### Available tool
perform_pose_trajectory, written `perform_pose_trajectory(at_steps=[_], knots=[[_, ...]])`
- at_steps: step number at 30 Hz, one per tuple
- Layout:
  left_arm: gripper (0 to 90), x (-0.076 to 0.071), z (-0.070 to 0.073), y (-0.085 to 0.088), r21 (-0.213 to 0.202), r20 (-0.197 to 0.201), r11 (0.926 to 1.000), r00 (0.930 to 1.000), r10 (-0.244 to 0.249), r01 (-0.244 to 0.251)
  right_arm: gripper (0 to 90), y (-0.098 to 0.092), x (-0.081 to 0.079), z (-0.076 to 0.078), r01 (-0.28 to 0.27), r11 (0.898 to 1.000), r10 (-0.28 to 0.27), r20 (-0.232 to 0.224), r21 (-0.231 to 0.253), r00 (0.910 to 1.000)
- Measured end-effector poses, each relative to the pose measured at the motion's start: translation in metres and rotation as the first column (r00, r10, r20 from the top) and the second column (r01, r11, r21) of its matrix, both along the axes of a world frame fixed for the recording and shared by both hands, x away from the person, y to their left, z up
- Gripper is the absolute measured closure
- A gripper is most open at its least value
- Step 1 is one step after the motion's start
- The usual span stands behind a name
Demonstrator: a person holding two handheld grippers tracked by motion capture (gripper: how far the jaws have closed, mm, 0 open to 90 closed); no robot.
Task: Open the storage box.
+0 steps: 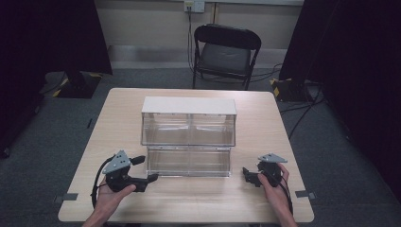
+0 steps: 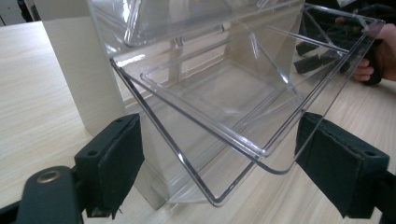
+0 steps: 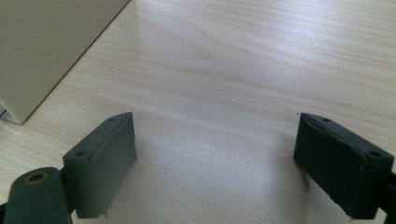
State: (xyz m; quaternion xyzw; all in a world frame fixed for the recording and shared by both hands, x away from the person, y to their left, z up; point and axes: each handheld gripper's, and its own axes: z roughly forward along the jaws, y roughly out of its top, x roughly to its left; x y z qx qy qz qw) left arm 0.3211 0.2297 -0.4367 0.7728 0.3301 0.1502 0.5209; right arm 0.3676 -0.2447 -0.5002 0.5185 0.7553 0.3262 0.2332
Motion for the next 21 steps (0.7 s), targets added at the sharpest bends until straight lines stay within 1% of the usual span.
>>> perform_pose_trajectory(at_steps=[2, 4, 5, 6, 8, 9, 13, 14, 19, 21], knots=[[15.5, 0.001, 0.001, 0.0, -0.007, 0.001, 1.0, 1.0, 0.002, -0.002, 12.1, 0.0, 0.0, 0.0, 0.0, 1.0, 0.0, 0.0, 0.0, 1.0], [15.5, 0.002, 0.003, 0.0, 0.004, 0.001, 1.0, 1.0, -0.001, 0.001, 12.1, 0.0, 0.0, 0.0, 0.001, 1.0, -0.001, -0.001, 0.0, 1.0], [15.5, 0.002, 0.004, 0.0, -0.001, 0.001, 1.0, 1.0, 0.001, -0.001, 12.1, 0.0, 0.0, 0.0, 0.0, 1.0, 0.0, 0.0, 0.0, 1.0], [15.5, 0.002, 0.005, 0.0, -0.016, -0.001, 0.9999, 1.0, 0.001, -0.001, 12.1, 0.0, 0.0, 0.0, 0.001, 1.0, -0.001, -0.001, 0.0, 1.0], [15.5, 0.002, 0.007, 0.0, -0.02, 0.002, 0.9998, 1.0, 0.001, -0.001, 12.0, 0.0, 0.0, 0.0, 0.001, 1.0, -0.001, -0.001, 0.0, 1.0], [15.5, 0.002, 0.008, 0.0, -0.02, -0.001, 0.9998, 1.0, 0.005, -0.005, 12.0, 0.0, 0.0, 0.0, 0.001, 1.0, -0.001, -0.001, 0.0, 1.0], [15.4, 0.003, 0.01, -0.002, -0.017, 0.009, 0.9998, 0.9999, 0.009, -0.009, 11.9, 0.0, 0.0, 0.0, 0.0, 1.0, 0.0, -0.001, 0.0, 1.0], [15.5, 0.003, 0.011, -0.001, 0.002, 0.021, 1.0, 0.9998, 0.005, -0.005, 11.9, 0.0, 0.0, 0.0, 0.001, 1.0, -0.001, -0.001, 0.0, 1.0], [15.6, 0.004, 0.012, -0.002, 0.0, 0.016, 1.0, 0.9999, -0.004, 0.004, 11.9, 0.0, 0.0, 0.0, 0.001, 1.0, -0.001, -0.001, -0.001, 1.0], [15.6, 0.004, 0.012, -0.003, 0.007, 0.013, 1.0, 0.9999, -0.005, 0.005, 11.9, 0.0, 0.0, 0.0, 0.001, 1.0, -0.001, -0.001, -0.001, 1.0]])
